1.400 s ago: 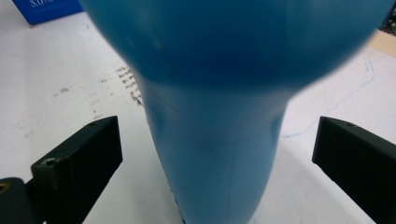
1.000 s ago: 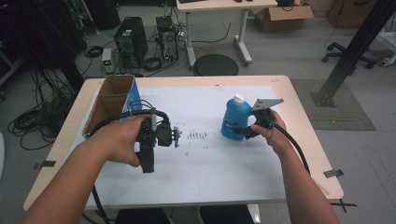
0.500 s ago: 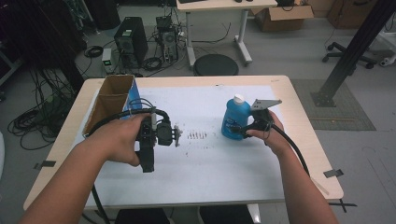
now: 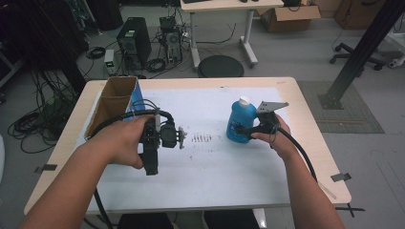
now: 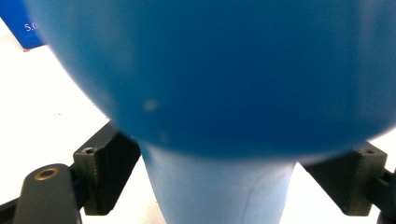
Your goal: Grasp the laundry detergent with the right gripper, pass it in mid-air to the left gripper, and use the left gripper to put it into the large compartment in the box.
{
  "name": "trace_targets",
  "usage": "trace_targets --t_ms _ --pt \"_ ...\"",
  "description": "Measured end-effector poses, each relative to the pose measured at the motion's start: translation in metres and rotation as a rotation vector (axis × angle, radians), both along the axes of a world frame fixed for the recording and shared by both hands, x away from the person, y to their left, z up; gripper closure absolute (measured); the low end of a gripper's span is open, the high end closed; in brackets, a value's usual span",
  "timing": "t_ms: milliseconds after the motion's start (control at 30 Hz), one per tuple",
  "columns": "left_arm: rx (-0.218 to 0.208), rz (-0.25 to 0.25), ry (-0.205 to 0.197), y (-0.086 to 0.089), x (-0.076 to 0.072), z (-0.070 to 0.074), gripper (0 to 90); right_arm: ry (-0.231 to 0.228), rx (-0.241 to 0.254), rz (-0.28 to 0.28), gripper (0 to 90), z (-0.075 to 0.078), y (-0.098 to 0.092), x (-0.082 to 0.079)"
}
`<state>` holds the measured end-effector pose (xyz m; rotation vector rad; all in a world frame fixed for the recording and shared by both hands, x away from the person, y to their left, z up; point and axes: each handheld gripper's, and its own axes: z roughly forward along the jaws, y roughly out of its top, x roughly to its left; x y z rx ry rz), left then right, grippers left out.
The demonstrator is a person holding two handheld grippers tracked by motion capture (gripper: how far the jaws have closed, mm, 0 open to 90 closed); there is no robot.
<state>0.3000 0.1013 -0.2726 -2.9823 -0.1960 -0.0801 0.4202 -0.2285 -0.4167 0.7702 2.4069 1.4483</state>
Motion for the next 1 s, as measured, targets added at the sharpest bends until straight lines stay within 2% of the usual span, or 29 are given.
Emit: trace_targets --t_ms 300,633,900,1000 --pt "-0.001 -0.002 0.0 0.0011 -0.0006 0.0002 0.4 -0.012 0.003 0.001 23.6 -0.0012 0.0003 -0.0011" --pt "0.001 -0.003 -0.003 0.0004 0.0004 0.0005 0.4 -0.012 0.006 0.01 27.6 -0.0025 -0.0003 -0.0019" --pt "0.0 0.002 -0.001 0.0014 0.0011 -0.0003 0.4 -0.003 -0.001 0.033 38.3 -0.0049 0.0019 -0.0015" --pt "0.002 0.003 -0.001 0.0017 0.001 -0.0004 0.4 -0.003 0.004 0.036 39.6 -0.0061 0.0029 -0.0012"
